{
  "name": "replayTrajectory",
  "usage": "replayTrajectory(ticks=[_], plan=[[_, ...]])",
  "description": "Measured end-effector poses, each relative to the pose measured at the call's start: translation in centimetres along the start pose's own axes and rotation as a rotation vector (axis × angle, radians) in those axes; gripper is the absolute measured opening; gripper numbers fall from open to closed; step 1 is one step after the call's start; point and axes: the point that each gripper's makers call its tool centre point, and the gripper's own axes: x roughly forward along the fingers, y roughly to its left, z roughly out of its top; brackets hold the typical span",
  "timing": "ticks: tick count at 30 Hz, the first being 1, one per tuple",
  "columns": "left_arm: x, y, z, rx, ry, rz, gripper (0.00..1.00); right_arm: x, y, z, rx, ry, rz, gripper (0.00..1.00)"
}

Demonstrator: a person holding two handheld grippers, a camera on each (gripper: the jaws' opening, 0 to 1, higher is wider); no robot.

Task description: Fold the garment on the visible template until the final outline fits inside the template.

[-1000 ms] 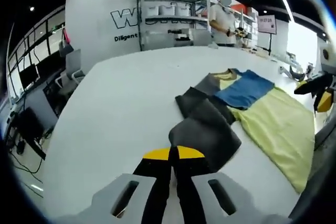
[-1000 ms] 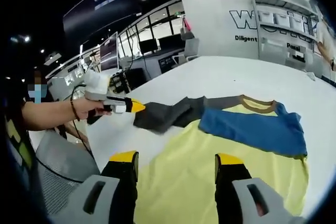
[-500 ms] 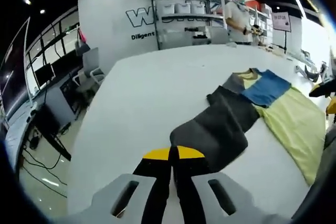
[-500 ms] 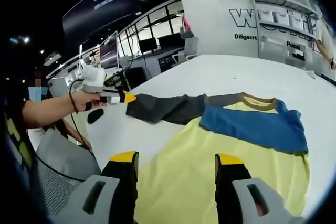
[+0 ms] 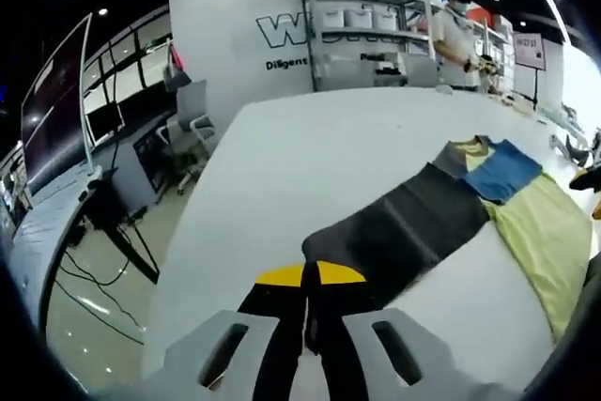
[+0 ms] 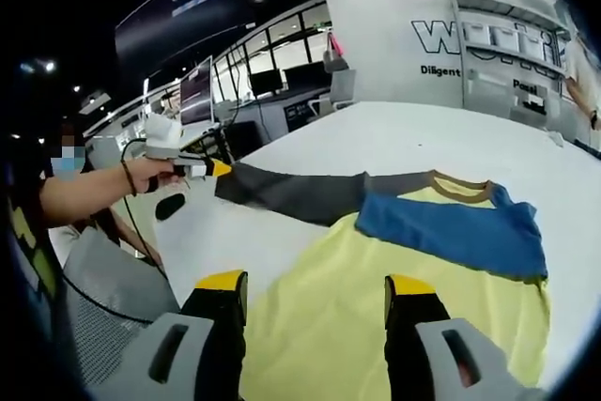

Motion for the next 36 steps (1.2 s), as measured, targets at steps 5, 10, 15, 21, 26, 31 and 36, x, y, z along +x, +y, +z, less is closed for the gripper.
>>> replayTrajectory(ticks=[5,10,15,21,26,31,36], plan=[[-0.5,-0.6,1.6,-0.065,-0.041,-0.024,0.0,-0.1,-0.1,-0.3,0.004,0.006,-0.003,0.56],[-0.7,-2.7,3.0,-0.102,-0.09,-0.083,0.0,-0.1,-0.1,-0.5,0.006,0.008,-0.001,0.56],[-0.7,-4.7,3.8,-0.127,-0.106,-0.13,0.0,-0.1,-0.3,-0.4,0.004,0.003,-0.006,0.56],[-0.8,-6.4,5.1,-0.168,-0.14,-0.169,0.0,-0.2,-0.5,-0.3,-0.001,-0.002,-0.009,0.56],[-0.9,-7.9,6.1,-0.174,-0.16,-0.199,0.0,-0.3,-0.6,-0.4,0.0,-0.002,-0.008,0.56],[-0.9,-9.3,6.8,-0.178,-0.177,-0.223,0.0,-0.5,-0.8,-0.3,-0.001,-0.005,-0.011,0.56],[-0.7,-11.0,7.8,-0.172,-0.195,-0.253,0.0,-0.9,-1.2,-0.3,-0.004,-0.008,-0.026,0.57]])
